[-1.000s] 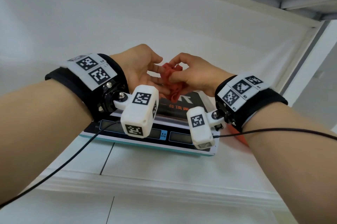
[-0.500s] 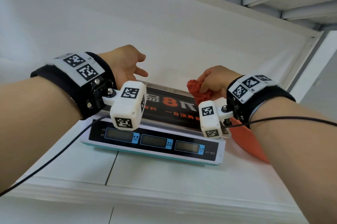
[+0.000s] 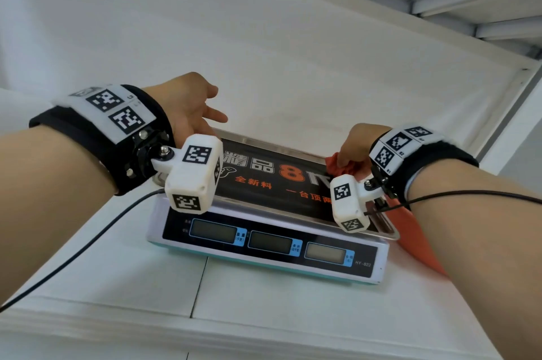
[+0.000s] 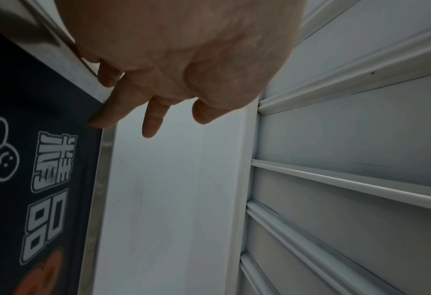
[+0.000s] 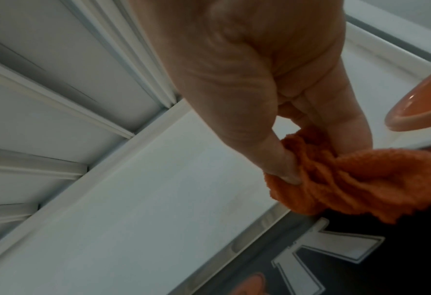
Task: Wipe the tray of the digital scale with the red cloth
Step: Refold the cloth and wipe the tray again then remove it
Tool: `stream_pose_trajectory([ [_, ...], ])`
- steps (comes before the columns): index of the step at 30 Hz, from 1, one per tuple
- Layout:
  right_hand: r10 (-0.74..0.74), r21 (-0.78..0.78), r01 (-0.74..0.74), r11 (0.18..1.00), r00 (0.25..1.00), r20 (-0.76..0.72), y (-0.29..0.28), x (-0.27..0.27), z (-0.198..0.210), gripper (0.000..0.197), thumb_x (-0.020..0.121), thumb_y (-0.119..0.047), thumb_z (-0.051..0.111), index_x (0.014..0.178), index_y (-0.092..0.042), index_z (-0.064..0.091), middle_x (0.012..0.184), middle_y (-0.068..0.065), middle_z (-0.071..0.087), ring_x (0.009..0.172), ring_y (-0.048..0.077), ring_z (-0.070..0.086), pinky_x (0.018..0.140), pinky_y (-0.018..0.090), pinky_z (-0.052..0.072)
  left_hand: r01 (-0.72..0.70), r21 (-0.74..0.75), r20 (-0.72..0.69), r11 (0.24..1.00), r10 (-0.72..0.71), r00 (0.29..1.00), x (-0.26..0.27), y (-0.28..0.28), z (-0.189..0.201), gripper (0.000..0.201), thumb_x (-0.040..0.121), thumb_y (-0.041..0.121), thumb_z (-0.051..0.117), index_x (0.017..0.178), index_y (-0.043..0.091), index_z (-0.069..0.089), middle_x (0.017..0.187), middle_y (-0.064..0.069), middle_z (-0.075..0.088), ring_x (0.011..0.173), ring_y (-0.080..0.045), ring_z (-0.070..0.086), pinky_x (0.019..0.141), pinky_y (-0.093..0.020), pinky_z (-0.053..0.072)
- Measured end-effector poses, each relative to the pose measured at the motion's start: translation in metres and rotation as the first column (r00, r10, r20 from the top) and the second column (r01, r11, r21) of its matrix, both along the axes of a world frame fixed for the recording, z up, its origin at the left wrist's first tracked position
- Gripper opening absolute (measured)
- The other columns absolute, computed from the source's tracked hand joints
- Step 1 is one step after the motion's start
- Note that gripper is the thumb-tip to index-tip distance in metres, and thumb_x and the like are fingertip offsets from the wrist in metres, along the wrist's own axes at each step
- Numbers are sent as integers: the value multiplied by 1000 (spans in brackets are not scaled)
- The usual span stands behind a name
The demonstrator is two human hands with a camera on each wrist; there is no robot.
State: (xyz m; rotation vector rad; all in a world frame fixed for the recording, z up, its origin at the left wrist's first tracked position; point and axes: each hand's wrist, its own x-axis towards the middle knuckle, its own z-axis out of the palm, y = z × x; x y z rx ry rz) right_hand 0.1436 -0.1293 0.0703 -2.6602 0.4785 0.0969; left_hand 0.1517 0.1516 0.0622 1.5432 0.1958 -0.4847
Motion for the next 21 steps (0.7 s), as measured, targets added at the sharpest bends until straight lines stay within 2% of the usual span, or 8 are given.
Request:
stream_pose_trajectory([
  [3, -4, -25, 4, 1000, 1000, -8, 1, 4, 0, 9, 84, 2, 69, 77, -2, 66, 69, 12, 71, 63, 23, 68, 63, 32, 57, -30, -16, 0, 999, 30, 1000, 3, 7, -1, 55, 99, 48, 32, 134, 9, 50, 138, -34, 44, 119, -22, 35, 74, -45, 43],
  [6, -23, -63, 22, 998, 999, -24, 7, 6, 2, 14, 87, 0, 68, 74, -4, 64, 75, 11, 69, 71, 24, 69, 70, 35, 59, -19, -41, -13, 999, 18, 1000, 1, 11, -2, 56, 100, 48, 32, 138, 8, 45, 141, -33, 42, 112, -26, 44, 61, -47, 41],
  [7, -29, -123, 25, 992, 999, -32, 10, 7, 1, 16, 88, -4, 68, 73, -6, 63, 80, 11, 70, 79, 26, 70, 79, 38, 59, -11, -56, -20, 998, 10, 1000, 0, 11, -3, 57, 100, 47, 32, 140, 8, 43, 142, -33, 41, 115, -31, 46, 58, -49, 39],
  [10, -33, -267, 26, 963, 999, -20, 26, 7, -1, 17, 87, -15, 71, 73, -8, 63, 101, 14, 74, 103, 32, 70, 99, 44, 54, 2, -101, -33, 995, -5, 999, -1, 13, -6, 60, 100, 47, 34, 145, 7, 36, 146, -32, 36, 139, -36, 26, 59, -56, 32],
  [13, 9, -114, -10, 993, 1000, -16, 41, 19, -6, 9, 84, -10, 73, 85, -2, 68, 96, 17, 75, 97, 33, 73, 93, 47, 57, 9, -99, -39, 995, -13, 999, 1, 13, -7, 60, 100, 48, 35, 144, 7, 36, 145, -34, 36, 138, -41, 27, 58, -58, 33],
  [17, 94, 297, -82, 951, 995, -27, 49, 26, -7, 31, 86, 1, 68, 117, 3, 66, 104, 14, 73, 89, 24, 72, 78, 36, 61, 12, -58, -38, 998, -14, 999, 1, 11, -8, 59, 99, 47, 37, 142, 6, 39, 143, -34, 38, 136, -44, 28, 53, -59, 34],
  [19, 77, 273, -69, 959, 997, -16, 40, 27, -1, 33, 85, 0, 68, 118, 2, 66, 110, 15, 72, 92, 25, 71, 84, 38, 60, 15, -46, -33, 999, -17, 999, 2, 11, -8, 58, 98, 47, 38, 139, 6, 41, 143, -35, 38, 136, -45, 28, 53, -60, 35],
  [21, -35, 112, 32, 993, 999, 21, 29, 24, 4, 24, 83, -3, 71, 107, 2, 68, 107, 18, 74, 97, 31, 72, 92, 46, 58, 14, -45, -33, 999, -15, 999, 2, 12, -8, 57, 98, 47, 39, 138, 6, 42, 143, -35, 38, 135, -47, 27, 51, -60, 36],
])
